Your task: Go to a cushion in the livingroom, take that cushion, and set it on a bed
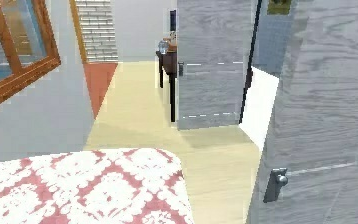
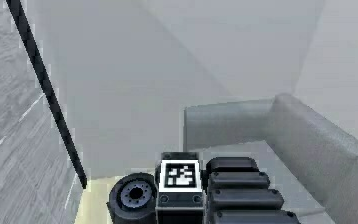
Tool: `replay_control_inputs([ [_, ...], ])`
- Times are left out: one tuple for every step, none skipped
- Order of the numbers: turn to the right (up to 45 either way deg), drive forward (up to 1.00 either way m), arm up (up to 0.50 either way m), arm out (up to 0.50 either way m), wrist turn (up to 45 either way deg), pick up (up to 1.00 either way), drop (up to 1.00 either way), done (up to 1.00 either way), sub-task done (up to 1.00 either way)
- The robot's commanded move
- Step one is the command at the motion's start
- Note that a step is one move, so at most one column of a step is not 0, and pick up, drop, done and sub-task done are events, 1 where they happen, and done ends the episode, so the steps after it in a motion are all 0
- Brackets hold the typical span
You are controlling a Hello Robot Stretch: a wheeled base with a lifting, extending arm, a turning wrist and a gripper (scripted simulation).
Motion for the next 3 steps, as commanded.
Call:
replay_control_inputs([
  [-9.0, 0.00, 0.00, 0.00, 0.0, 0.00, 0.00, 0.00, 0.00],
  [0.0, 0.05, 0.00, 0.00, 0.0, 0.00, 0.00, 0.00, 0.00],
  [-12.0, 0.00, 0.00, 0.00, 0.0, 0.00, 0.00, 0.00, 0.00],
])
